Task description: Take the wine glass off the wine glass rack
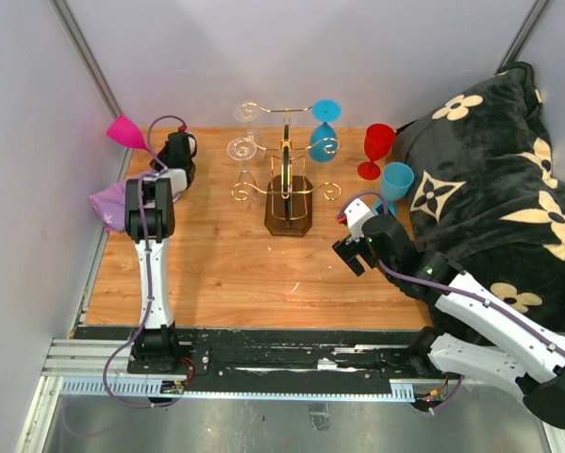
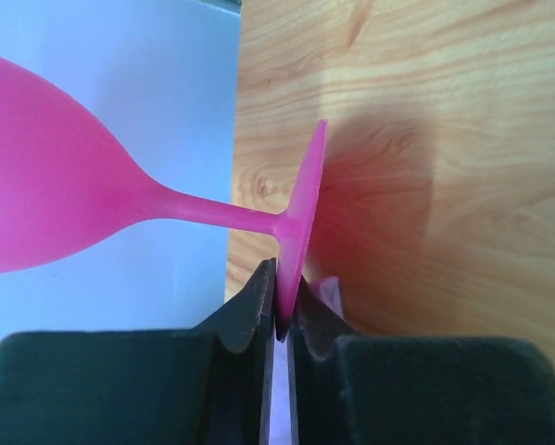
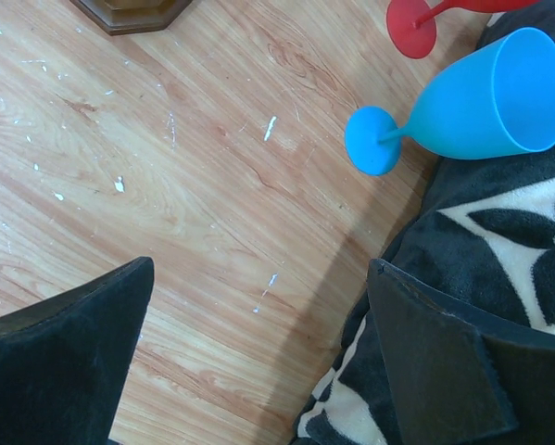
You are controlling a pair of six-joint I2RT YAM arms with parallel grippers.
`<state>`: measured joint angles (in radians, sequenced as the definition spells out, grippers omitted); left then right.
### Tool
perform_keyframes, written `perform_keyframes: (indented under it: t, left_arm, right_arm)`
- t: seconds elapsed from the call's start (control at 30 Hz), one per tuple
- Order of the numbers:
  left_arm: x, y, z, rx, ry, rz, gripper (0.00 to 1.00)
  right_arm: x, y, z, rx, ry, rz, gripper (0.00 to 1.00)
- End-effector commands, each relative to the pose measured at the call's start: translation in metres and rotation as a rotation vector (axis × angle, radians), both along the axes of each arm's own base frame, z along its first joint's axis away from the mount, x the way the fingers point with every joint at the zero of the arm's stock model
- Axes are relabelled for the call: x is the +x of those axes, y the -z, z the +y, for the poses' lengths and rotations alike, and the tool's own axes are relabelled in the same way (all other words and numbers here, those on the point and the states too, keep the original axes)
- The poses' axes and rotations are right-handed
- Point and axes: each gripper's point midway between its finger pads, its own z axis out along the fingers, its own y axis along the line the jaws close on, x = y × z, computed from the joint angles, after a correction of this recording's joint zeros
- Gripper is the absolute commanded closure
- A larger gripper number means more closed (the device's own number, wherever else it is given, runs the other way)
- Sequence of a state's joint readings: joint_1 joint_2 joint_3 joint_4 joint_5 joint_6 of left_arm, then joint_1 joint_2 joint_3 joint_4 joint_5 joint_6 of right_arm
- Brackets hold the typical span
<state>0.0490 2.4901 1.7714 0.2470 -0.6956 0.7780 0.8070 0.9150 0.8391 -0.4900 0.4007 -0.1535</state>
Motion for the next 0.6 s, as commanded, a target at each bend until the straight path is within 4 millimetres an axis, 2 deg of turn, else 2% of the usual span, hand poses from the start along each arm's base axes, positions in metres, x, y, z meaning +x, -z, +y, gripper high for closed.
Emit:
perform_keyframes:
  t: [0.0,0.13,0.3,0.57]
  left_arm:
    - [0.010,0.005,-0.002,0.058,0.005,-0.013,0.83]
    - [0.013,0.017,-0.005,0.069,0.029,0.010,0.68]
    - [0.017,0.023,-0.009,0.072,0.060,0.024,0.59]
    - [0.017,0.037,-0.016,0.068,0.101,0.063,0.62]
  right_arm:
    - [-0.003,0.000,0.008,0.041,-0.020,0.005,0.02]
    - [-0.003,-0.002,0.008,0.044,-0.020,-0.001,0.02]
    - [-0.001,-0.002,0.006,0.033,-0.015,-0.008,0.02]
    - [-0.001,-0.001,0.007,0.032,-0.020,-0.009,0.02]
